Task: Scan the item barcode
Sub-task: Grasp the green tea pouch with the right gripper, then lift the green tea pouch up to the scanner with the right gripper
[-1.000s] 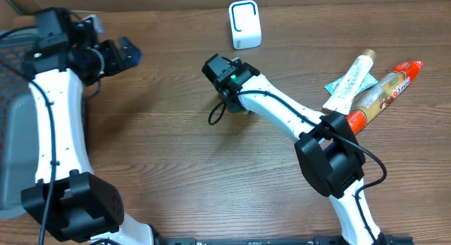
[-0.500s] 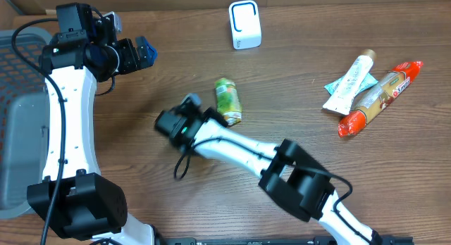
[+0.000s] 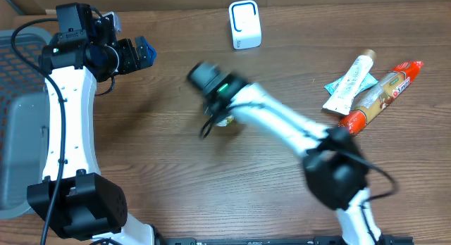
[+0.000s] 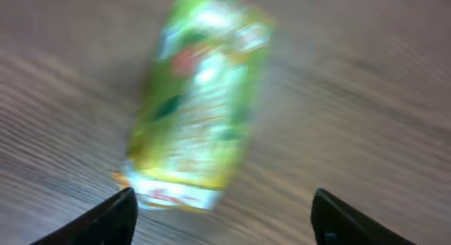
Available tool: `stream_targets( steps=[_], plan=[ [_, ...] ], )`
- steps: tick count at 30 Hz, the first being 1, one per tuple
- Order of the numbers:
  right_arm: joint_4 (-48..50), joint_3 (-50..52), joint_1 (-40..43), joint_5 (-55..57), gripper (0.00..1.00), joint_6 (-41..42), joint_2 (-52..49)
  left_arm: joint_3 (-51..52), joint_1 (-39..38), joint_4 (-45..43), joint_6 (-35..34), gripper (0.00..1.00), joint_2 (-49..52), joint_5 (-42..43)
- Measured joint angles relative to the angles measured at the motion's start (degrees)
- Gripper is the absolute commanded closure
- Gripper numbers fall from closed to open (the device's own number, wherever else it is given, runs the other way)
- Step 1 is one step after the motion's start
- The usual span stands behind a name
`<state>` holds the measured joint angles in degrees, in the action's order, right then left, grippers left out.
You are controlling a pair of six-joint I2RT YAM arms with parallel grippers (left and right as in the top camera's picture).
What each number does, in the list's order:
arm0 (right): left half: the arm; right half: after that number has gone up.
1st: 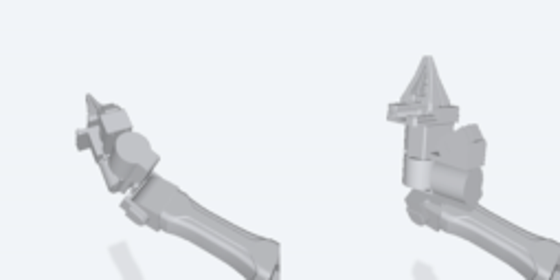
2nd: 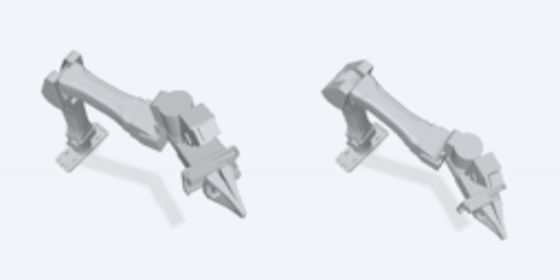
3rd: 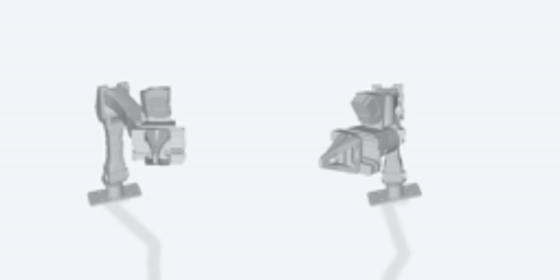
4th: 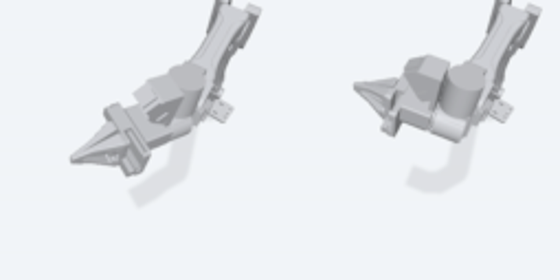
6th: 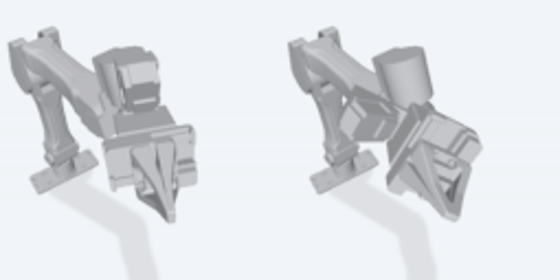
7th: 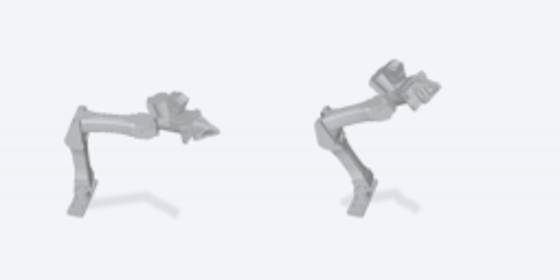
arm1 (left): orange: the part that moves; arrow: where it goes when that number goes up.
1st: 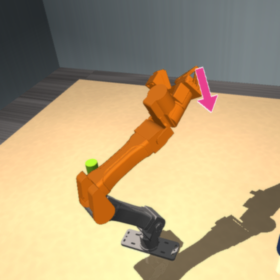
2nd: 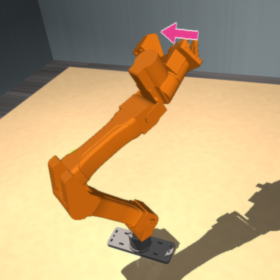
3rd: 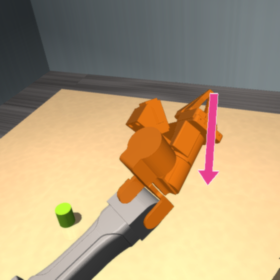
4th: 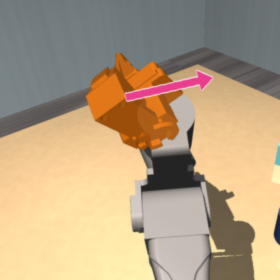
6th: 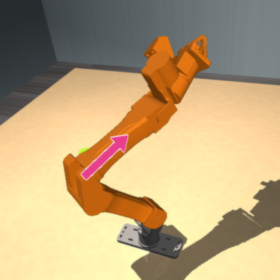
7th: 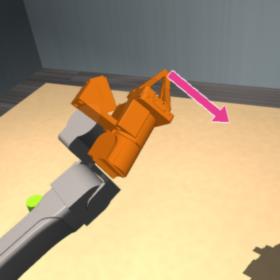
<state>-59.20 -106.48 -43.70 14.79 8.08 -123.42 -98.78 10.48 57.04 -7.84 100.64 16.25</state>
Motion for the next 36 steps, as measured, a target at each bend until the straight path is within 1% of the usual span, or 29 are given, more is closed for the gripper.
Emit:
stream_targets(
  steps=[4, 6, 8, 11, 15, 19, 21, 23, 28, 29, 31, 32, 33, 34, 35, 36],
  plan=[
    [-0.5, -0.1, 8.5, -11.6, 0.19, -0.5, 4.1, 0.0, 0.0, 0.0, 0.0, 0.01, 0.0, 0.0],
    [0.0, 0.3, 11.2, -17.1, 0.15, -0.8, 4.0, 0.0, 0.0, 0.0, 0.0, 0.00, 0.0, 0.0],
    [1.3, 1.8, 12.2, -21.1, 0.13, -1.2, 3.6, 0.0, 0.0, 0.0, 0.0, 0.00, 0.0, 0.0],
    [4.0, 4.9, 11.1, -26.4, 0.12, -1.7, 2.0, 0.0, 0.0, 0.0, 0.0, 0.00, 0.0, 0.0],
    [8.7, 8.0, 8.1, -29.2, 0.12, -1.9, -0.1, 0.0, 0.0, 0.0, 0.0, 0.00, 0.0, 0.0],
    [12.4, 9.6, 6.1, -29.6, 0.12, -1.9, -2.4, 0.0, 0.0, 0.0, 0.0, 0.00, 0.0, 0.0],
    [14.1, 9.6, 5.9, -29.5, 0.16, -1.9, -3.5, 0.0, 0.0, 0.0, 0.0, 0.00, 0.0, 0.0],
    [15.2, 9.6, 5.9, -29.3, 0.23, -1.8, -4.8, 0.0, 0.0, 0.0, 0.0, 0.00, 0.0, 0.0],
    [16.5, 9.4, 6.5, -28.9, 0.24, -1.3, -5.4, 0.0, 0.0, 0.0, 0.0, 0.01, 0.0, 0.0],
    [16.7, 9.4, 6.6, -28.9, 0.26, -1.1, -5.5, 0.0, 0.0, 0.0, 0.0, 0.01, 0.0, 0.0],
    [17.4, 9.4, 6.8, -28.9, 0.36, -0.3, -5.6, 0.0, 0.0, 0.0, 0.0, 0.00, 0.0, 0.0],
    [17.6, 9.4, 7.0, -28.9, 0.48, 0.4, -5.6, 0.0, 0.0, 0.0, 0.0, 0.01, 0.0, 0.0],
    [17.6, 9.4, 7.2, -28.9, 0.63, 0.9, -5.7, 0.0, 0.0, 0.0, 0.0, 0.00, 0.0, 0.0],
    [17.4, 9.4, 7.5, -29.1, 0.74, 1.2, -5.8, 0.0, 0.0, 0.0, 0.0, 0.00, 0.0, 0.0],
    [17.2, 9.4, 7.8, -29.5, 0.84, 1.4, -5.8, 0.0, 0.0, 0.0, 0.0, 0.00, 0.0, 0.0],
    [17.0, 9.4, 8.2, -30.1, 0.91, 1.8, -5.9, 0.0, 0.0, 0.0, 0.0, 0.01, 0.0, 0.0]
  ],
)
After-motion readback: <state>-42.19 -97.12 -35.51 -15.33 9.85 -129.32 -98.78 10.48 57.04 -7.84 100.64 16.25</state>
